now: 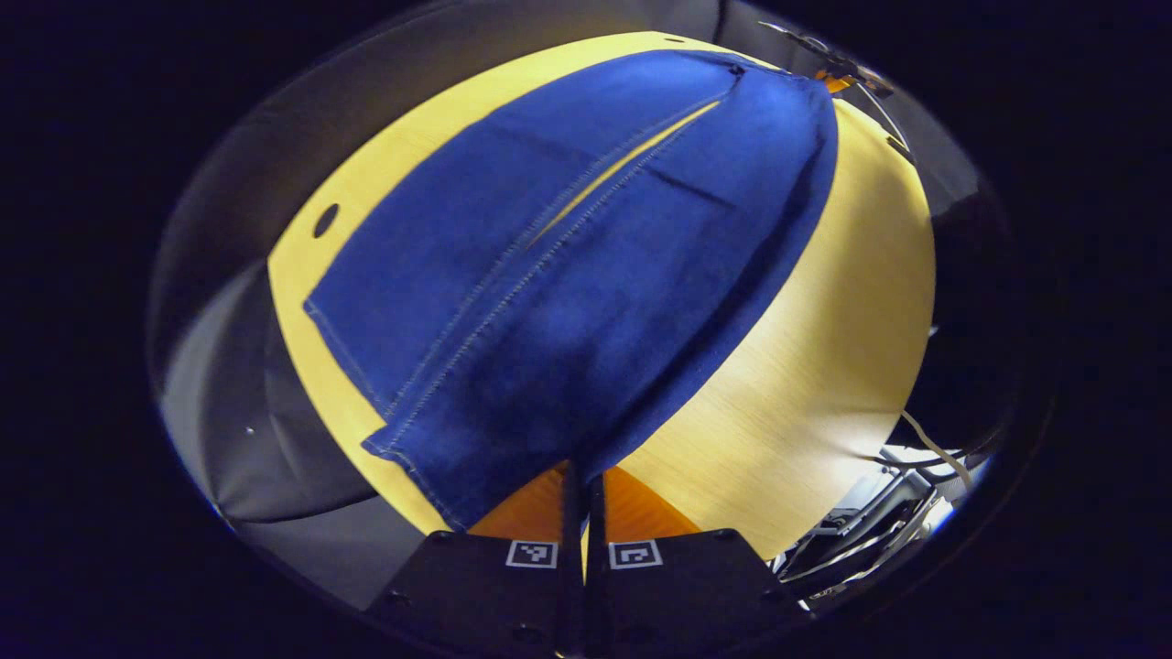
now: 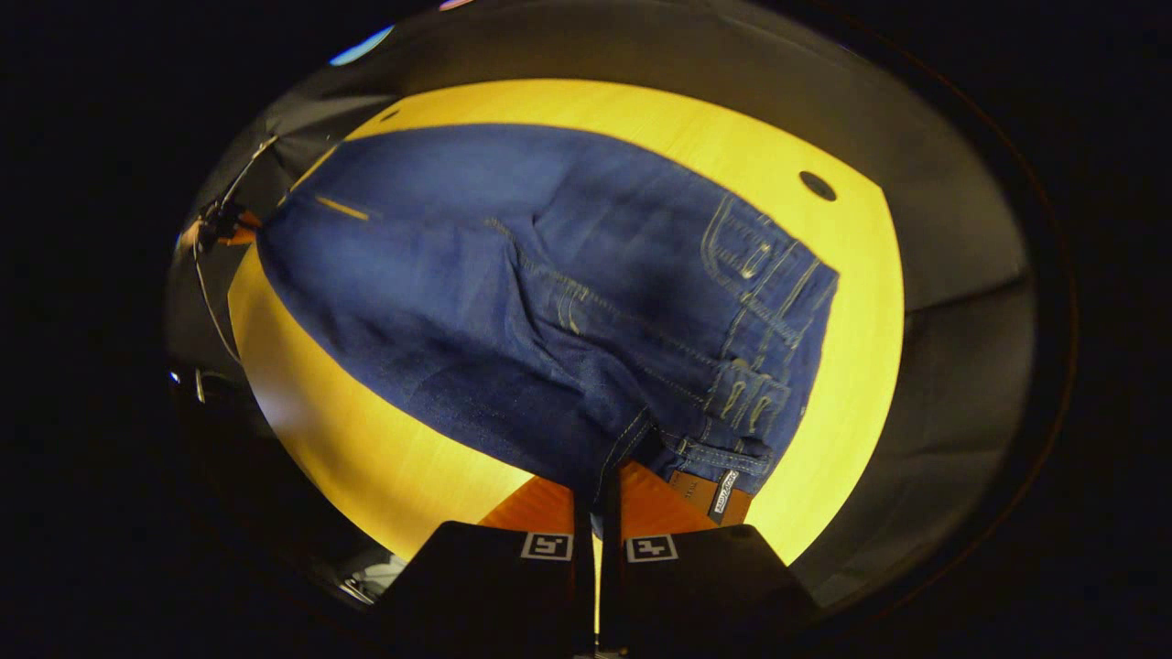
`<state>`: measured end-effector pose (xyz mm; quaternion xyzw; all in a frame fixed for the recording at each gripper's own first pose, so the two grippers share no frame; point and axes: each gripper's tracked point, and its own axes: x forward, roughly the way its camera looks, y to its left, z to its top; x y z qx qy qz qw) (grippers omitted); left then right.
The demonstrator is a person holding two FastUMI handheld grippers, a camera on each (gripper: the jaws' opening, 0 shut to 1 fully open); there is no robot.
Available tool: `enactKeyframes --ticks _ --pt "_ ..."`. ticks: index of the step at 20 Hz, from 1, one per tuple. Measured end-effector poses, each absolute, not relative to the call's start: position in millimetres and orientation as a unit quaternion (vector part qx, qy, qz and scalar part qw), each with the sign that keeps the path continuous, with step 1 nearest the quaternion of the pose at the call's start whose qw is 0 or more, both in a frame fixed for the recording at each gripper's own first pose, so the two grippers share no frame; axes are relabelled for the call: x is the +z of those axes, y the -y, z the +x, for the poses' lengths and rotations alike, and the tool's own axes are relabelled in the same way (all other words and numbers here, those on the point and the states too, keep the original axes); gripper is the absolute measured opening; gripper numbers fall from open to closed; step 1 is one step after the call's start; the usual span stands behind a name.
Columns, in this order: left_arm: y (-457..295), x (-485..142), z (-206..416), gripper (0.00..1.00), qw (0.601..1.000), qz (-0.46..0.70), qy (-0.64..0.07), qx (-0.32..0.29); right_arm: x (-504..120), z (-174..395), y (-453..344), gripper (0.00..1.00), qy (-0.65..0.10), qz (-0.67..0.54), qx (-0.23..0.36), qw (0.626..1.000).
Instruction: Grasp the waist and the cuffs of the jeans and fold them to make the two legs overlap; first hold the waist and fold one-third of the jeans toward the cuffs, then hold the cuffs and fold the remaining one-third in the same direction to finish folding.
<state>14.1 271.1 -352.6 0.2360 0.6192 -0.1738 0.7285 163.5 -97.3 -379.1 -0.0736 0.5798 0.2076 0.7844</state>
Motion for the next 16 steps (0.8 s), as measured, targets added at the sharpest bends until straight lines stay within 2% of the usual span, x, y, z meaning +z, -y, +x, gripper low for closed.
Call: enactKeyframes --ticks 2,5,8,12,16 --pt "-273.2 -335.6 36.3 0.04 0.750 0.224 -0.601 -0.159 -355.3 182.6 96.5 0.07 -0.557 -0.048 0.197 0.805" --pt "-282.2 -308.9 76.9 0.06 0.783 0.188 -0.579 -0.125 -329.6 221.7 96.5 0.06 -0.525 -0.026 0.186 0.830" --pt "-299.7 -299.2 117.1 0.06 0.793 0.175 -0.574 -0.103 -322.5 267.1 93.3 0.07 -0.507 -0.022 0.178 0.843" --pt "-312.2 -326.5 165.9 0.06 0.782 0.196 -0.587 -0.066 -352.2 335.5 84.7 0.06 -0.510 0.010 0.130 0.850" --pt "-310.8 -352.6 202.8 0.07 0.780 0.193 -0.593 -0.038 -407.4 383.1 79.0 0.07 -0.514 0.016 0.089 0.853"
